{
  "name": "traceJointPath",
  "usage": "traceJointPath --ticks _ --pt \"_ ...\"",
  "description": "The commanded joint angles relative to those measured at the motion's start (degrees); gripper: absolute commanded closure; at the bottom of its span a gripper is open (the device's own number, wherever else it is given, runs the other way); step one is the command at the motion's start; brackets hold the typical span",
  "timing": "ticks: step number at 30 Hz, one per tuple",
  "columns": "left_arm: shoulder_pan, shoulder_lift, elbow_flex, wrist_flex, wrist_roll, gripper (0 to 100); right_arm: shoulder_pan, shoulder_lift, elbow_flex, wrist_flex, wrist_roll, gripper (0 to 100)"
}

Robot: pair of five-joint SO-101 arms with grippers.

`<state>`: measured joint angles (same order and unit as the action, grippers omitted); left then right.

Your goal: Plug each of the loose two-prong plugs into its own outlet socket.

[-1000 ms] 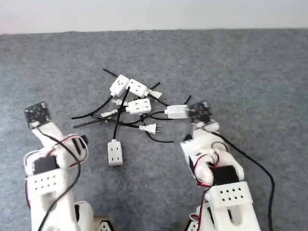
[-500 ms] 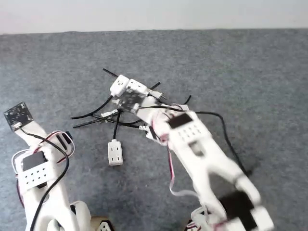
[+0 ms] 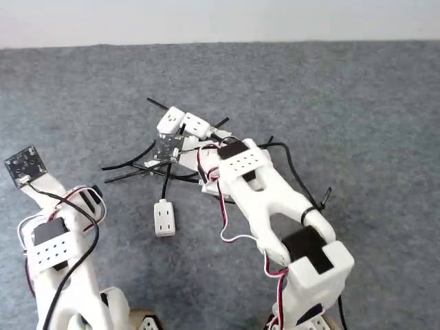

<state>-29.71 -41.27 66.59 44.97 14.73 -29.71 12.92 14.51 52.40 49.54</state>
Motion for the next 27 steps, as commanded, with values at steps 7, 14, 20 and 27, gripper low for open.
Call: traceJointPath --ticks 7,14,20,27 --pt "-0.35 0.09 -0.48 -1.41 -0.26 77 -4.62 -0.66 -4.66 2.42 -4.48 85.5" --pt "-0.35 0.09 -0.48 -1.41 -0.26 77 -4.97 5.05 -5.71 -1.01 -6.86 85.5" --pt "-0.35 0.09 -0.48 -1.41 -0.26 77 -4.7 9.45 -9.58 -1.01 -8.79 85.5" --pt "-0.35 0.09 -0.48 -1.41 -0.26 77 -4.18 10.24 -10.46 -1.01 -10.64 85.6"
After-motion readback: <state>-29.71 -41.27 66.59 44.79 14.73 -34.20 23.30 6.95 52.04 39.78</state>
